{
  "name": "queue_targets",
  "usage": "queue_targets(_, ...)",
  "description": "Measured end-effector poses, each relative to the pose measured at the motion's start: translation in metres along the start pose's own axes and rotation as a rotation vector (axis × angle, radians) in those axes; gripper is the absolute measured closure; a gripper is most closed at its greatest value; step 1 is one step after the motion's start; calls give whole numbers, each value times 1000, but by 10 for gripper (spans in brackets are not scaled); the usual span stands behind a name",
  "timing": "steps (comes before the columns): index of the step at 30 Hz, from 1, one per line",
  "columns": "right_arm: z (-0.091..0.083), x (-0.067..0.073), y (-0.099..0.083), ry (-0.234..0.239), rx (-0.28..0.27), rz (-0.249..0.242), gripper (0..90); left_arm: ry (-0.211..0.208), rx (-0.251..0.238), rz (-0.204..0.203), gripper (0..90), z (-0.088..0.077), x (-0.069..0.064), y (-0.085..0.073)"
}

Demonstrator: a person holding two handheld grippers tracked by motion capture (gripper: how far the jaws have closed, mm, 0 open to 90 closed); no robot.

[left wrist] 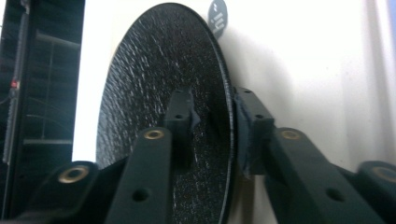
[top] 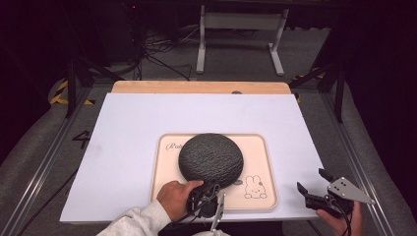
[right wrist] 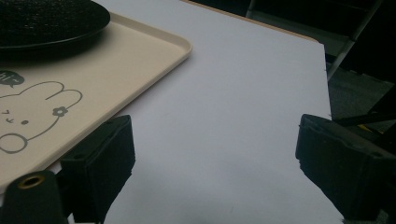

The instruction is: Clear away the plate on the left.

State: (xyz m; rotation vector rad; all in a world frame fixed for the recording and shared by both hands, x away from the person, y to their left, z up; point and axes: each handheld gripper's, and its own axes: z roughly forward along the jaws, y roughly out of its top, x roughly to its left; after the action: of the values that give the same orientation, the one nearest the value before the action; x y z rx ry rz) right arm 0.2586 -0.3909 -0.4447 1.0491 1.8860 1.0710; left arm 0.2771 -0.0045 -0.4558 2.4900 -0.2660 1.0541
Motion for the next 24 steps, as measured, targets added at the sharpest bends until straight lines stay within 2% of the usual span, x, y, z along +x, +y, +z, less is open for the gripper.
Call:
queue_targets(1,0,0,0,1,-5,-1,126,-12,-7,-6,672,1,0,-1)
queue_targets(5,-1,0,0,-4,-10,-4,126,-15,-27,-36,645,-1,2,-2)
queue_targets(15,-1,1,1,-3,-8,-7,126,-29,-90,-95,517,-10,8,-5)
queue_targets(17,-1,1,0,-3,-7,-6,126,-22,-81,-94,476,-10,9,-5)
queue_targets(19,0,0,0,-1,-5,-8,126,-36,-88,-100,470,-11,11,-6)
queue_targets(24,0,1,0,0,-4,-7,126,-34,-100,-125,423,-15,15,-8)
